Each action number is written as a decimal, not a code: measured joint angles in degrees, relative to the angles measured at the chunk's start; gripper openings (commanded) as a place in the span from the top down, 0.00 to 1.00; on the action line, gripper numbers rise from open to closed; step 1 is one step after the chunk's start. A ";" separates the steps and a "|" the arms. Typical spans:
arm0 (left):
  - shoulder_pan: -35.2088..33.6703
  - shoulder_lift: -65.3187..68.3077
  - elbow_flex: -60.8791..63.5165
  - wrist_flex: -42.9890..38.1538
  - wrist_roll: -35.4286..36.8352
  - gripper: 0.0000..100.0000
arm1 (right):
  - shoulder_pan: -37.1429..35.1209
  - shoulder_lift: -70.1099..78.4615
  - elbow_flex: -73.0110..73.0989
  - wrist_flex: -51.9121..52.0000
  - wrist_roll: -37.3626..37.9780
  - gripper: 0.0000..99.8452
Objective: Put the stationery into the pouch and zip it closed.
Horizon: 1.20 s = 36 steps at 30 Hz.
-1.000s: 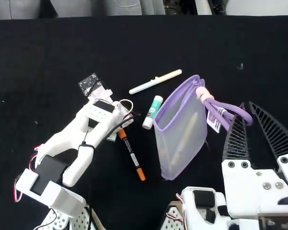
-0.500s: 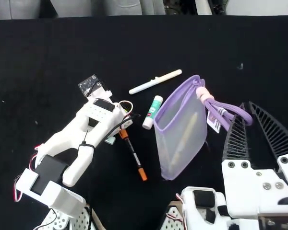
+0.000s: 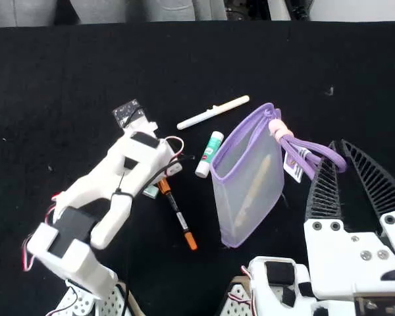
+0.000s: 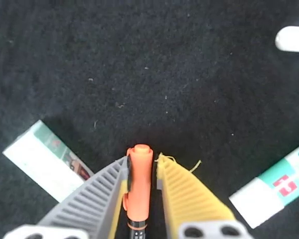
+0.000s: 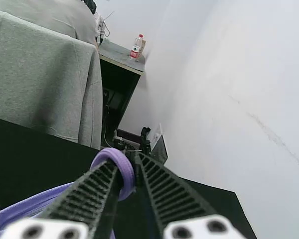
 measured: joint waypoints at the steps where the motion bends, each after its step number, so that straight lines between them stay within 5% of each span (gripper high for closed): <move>1: 0.00 1.14 -1.58 1.41 -0.09 0.89 | 0.00 0.00 0.00 0.00 0.00 0.99; 6: 0.00 9.14 -11.96 9.85 -0.09 0.89 | 0.00 0.00 0.00 0.00 0.00 0.99; 9: 0.18 14.07 -19.25 15.91 0.09 0.98 | 0.00 0.00 0.00 0.00 0.00 0.99; 21: 1.05 24.35 -35.78 29.45 -0.26 0.97 | 0.00 0.00 0.00 0.00 0.00 0.99; 28: -3.08 20.84 -47.65 39.82 -0.26 0.97 | 0.00 0.00 0.00 0.00 0.00 0.99; 36: -8.00 6.51 -59.60 42.02 -1.93 0.97 | 0.00 0.00 0.00 0.00 0.00 0.99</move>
